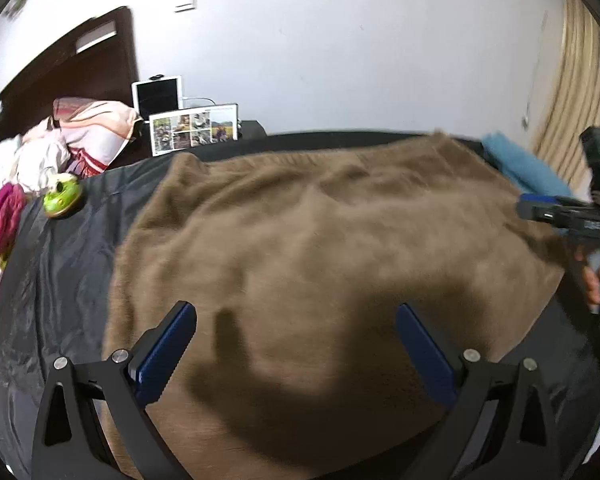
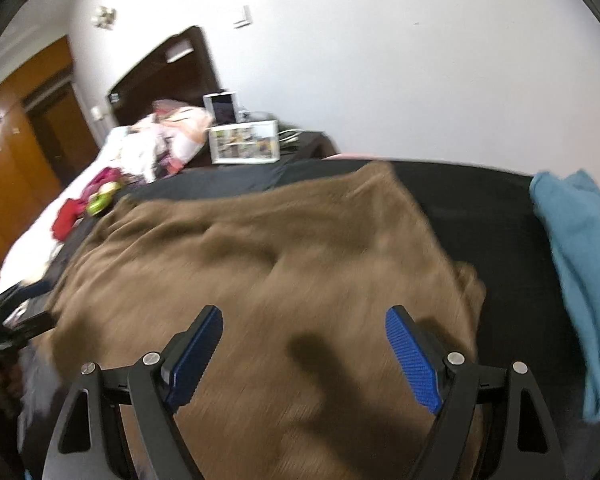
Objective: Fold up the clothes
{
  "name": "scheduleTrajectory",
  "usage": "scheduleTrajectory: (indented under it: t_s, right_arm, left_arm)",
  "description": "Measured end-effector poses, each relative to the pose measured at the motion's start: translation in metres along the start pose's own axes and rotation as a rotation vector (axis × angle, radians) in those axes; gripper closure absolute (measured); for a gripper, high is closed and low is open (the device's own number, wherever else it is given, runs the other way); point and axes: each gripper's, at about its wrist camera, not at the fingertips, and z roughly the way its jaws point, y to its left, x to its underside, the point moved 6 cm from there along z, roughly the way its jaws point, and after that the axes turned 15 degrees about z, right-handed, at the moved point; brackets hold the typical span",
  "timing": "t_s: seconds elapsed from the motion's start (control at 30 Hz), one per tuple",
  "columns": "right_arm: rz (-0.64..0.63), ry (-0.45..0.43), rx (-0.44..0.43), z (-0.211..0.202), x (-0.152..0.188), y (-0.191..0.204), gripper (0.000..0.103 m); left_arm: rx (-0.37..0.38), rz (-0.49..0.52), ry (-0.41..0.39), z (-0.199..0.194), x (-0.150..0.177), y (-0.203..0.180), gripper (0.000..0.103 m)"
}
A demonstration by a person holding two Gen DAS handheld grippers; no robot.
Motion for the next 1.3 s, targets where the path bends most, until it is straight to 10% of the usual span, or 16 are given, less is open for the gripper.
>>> scheduleTrajectory:
  t_s: [0.23,1.3]
  right_arm:
    - [-0.134,0.072,0.03,0.01,0.054,0.003,0.017]
    - [-0.168,-0.035,0.168,0.023,0.065,0.003,0.009]
  left_arm:
    - [0.021,-0.071,0.047,0.022,0.019,-0.004,0.002]
    - [-0.051,-0.087,0.028,0.022,0.035,-0.009,0.001]
